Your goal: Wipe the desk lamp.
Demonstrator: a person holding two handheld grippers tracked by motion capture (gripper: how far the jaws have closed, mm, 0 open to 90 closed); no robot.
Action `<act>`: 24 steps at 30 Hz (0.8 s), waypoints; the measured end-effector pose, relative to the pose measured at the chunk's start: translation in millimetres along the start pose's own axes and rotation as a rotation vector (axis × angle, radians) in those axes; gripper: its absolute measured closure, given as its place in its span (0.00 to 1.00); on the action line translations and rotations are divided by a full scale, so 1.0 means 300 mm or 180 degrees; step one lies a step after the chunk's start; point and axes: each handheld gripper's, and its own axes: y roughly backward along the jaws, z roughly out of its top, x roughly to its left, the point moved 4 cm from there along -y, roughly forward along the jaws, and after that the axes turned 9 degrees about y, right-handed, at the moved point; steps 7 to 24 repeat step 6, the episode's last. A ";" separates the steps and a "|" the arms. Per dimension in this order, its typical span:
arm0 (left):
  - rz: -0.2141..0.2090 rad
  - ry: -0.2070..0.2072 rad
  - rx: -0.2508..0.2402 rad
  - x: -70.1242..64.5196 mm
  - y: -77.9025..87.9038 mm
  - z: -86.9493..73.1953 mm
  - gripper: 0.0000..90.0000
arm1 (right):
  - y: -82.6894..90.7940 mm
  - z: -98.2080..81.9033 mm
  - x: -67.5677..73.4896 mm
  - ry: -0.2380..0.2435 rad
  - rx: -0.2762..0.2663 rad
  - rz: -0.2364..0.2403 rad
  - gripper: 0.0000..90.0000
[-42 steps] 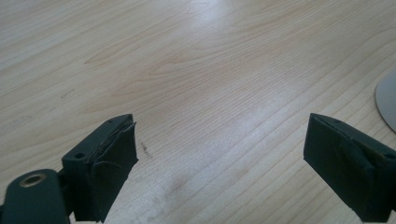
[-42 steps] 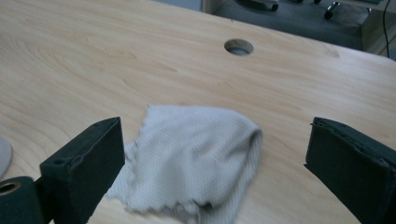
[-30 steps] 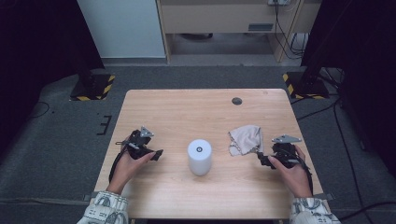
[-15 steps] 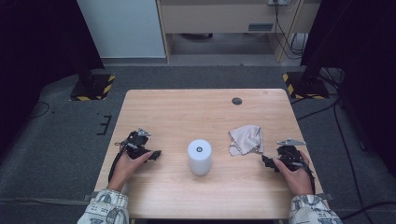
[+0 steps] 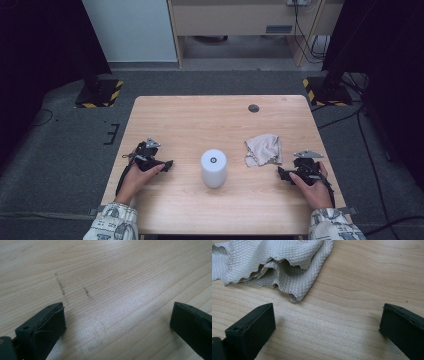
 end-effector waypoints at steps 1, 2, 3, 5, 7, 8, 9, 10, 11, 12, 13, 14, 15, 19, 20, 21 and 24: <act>0.0002 0.0001 -0.0008 0.000 0.000 0.000 0.00 | 0.000 0.000 0.000 0.0000 0.0000 -0.0001 0.01; 0.0003 0.0004 -0.0016 -0.001 -0.001 0.000 0.00 | 0.000 0.000 0.000 -0.0002 0.0001 -0.0002 0.00; 0.0005 0.0007 -0.0023 -0.001 -0.002 0.000 0.00 | -0.001 0.000 0.001 -0.0004 -0.0002 -0.0009 0.00; 0.0006 0.0011 -0.0040 -0.003 -0.004 0.002 0.00 | -0.001 0.002 0.005 -0.0026 0.0007 -0.0019 0.00; 0.0006 0.0010 -0.0044 -0.003 -0.005 0.002 0.00 | -0.002 0.002 0.004 -0.0017 0.0002 -0.0023 0.00; 0.0006 0.0010 -0.0044 -0.003 -0.005 0.002 0.00 | -0.002 0.002 0.004 -0.0017 0.0002 -0.0023 0.00; 0.0006 0.0010 -0.0044 -0.003 -0.005 0.002 0.00 | -0.002 0.002 0.004 -0.0017 0.0002 -0.0023 0.00; 0.0006 0.0010 -0.0044 -0.003 -0.005 0.002 0.00 | -0.002 0.002 0.004 -0.0017 0.0002 -0.0023 0.00; 0.0006 0.0010 -0.0044 -0.003 -0.005 0.002 0.00 | -0.002 0.002 0.004 -0.0017 0.0002 -0.0023 0.00; 0.0006 0.0010 -0.0044 -0.003 -0.005 0.002 0.00 | -0.002 0.002 0.004 -0.0017 0.0002 -0.0023 0.00; 0.0006 0.0010 -0.0044 -0.003 -0.005 0.002 0.00 | -0.002 0.002 0.004 -0.0017 0.0002 -0.0023 0.00; 0.0006 0.0010 -0.0044 -0.003 -0.005 0.002 0.00 | -0.002 0.002 0.004 -0.0017 0.0002 -0.0023 0.00; 0.0006 0.0010 -0.0044 -0.003 -0.005 0.002 0.00 | -0.002 0.002 0.004 -0.0017 0.0002 -0.0023 0.00; 0.0006 0.0010 -0.0044 -0.003 -0.005 0.002 0.00 | -0.002 0.002 0.004 -0.0017 0.0002 -0.0023 0.00; 0.0006 0.0010 -0.0044 -0.003 -0.005 0.002 0.00 | -0.002 0.002 0.004 -0.0017 0.0002 -0.0023 0.00; 0.0006 0.0010 -0.0044 -0.003 -0.005 0.002 0.00 | -0.002 0.002 0.004 -0.0017 0.0002 -0.0023 0.00; 0.0006 0.0010 -0.0044 -0.003 -0.005 0.002 0.00 | -0.002 0.002 0.004 -0.0017 0.0002 -0.0023 0.00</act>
